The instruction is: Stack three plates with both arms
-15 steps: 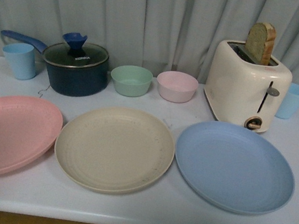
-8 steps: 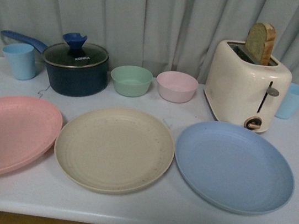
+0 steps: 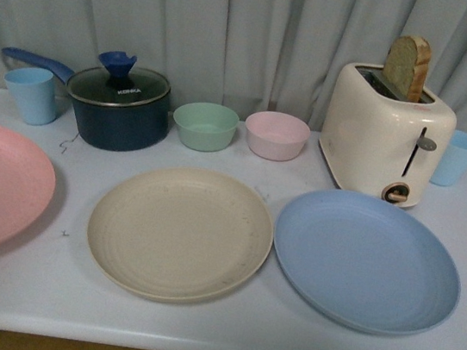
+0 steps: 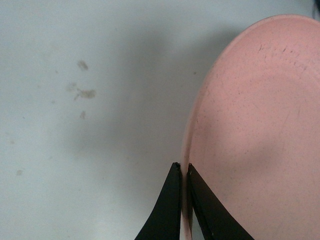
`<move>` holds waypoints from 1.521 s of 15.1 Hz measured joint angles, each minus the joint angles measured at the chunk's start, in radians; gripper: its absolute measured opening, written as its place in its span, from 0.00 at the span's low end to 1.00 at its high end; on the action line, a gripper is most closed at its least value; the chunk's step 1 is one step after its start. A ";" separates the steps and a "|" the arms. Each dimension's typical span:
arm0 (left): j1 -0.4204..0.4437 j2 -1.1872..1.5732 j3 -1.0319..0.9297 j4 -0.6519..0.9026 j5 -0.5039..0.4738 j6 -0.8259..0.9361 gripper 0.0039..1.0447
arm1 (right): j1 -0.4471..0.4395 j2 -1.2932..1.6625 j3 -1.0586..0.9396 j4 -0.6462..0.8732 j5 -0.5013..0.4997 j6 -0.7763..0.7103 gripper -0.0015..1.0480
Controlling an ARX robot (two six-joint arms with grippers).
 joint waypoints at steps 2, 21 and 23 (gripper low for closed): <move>-0.029 -0.104 -0.026 -0.034 -0.002 -0.049 0.02 | 0.000 0.000 0.000 0.000 0.000 0.000 0.94; -0.636 0.000 0.021 -0.005 -0.149 -0.259 0.02 | 0.000 0.000 0.000 0.000 0.000 0.000 0.94; -0.629 0.023 0.027 0.007 -0.147 -0.262 0.02 | 0.000 0.000 0.000 0.000 0.000 0.000 0.94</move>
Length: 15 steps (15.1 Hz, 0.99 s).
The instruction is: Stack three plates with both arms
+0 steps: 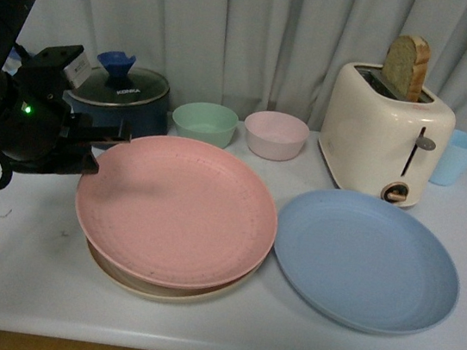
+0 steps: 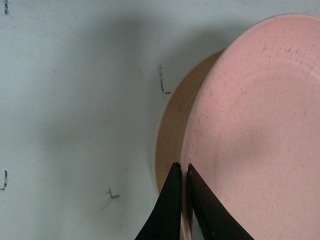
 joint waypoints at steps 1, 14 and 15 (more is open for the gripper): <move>0.005 0.012 0.001 0.002 0.000 -0.003 0.02 | 0.000 0.000 0.000 0.000 0.000 0.000 0.94; 0.134 -0.703 -0.578 0.356 -0.063 0.059 0.94 | 0.000 0.000 0.000 0.000 0.000 0.000 0.94; 0.130 -0.692 -0.583 0.357 -0.063 0.056 0.94 | 0.000 0.000 0.000 0.000 0.000 0.000 0.94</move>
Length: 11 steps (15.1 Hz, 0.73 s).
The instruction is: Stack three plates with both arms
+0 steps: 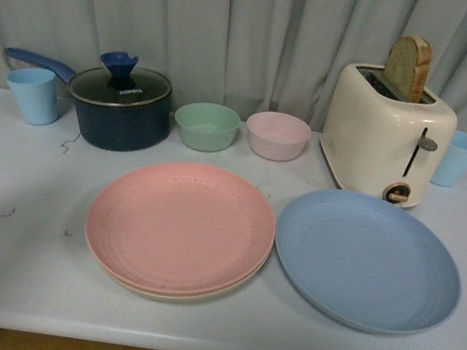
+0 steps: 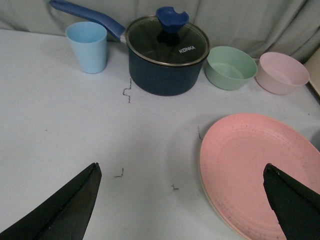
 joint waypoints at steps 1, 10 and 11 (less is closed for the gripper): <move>-0.007 0.012 -0.005 0.031 -0.001 0.004 0.93 | 0.000 0.000 0.000 -0.001 0.000 0.000 0.94; -0.042 -0.279 -0.392 0.491 -0.061 0.090 0.01 | 0.000 0.000 0.000 0.000 0.000 0.000 0.94; -0.042 -0.329 -0.410 0.463 -0.061 0.091 0.01 | 0.000 0.000 0.000 0.000 0.000 0.000 0.94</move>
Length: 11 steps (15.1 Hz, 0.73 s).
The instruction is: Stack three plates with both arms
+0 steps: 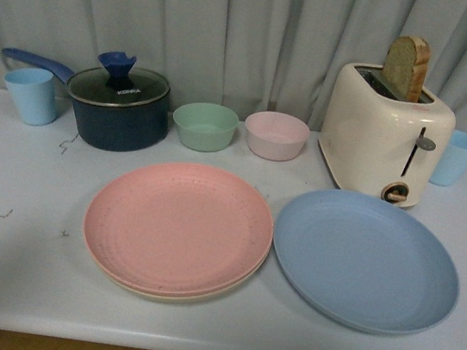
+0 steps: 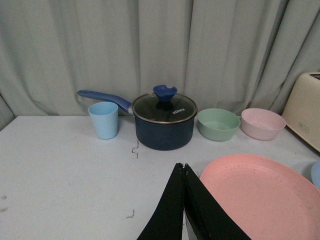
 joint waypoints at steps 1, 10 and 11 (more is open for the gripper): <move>0.000 0.004 -0.037 0.072 0.000 0.000 0.01 | 0.000 0.000 0.000 0.000 0.000 0.000 0.94; 0.000 -0.421 -0.092 -0.317 0.000 0.000 0.01 | 0.000 0.000 0.000 0.000 0.000 0.000 0.94; 0.000 -0.454 -0.093 -0.354 0.000 0.000 0.01 | 0.000 0.000 0.000 0.000 0.000 0.000 0.94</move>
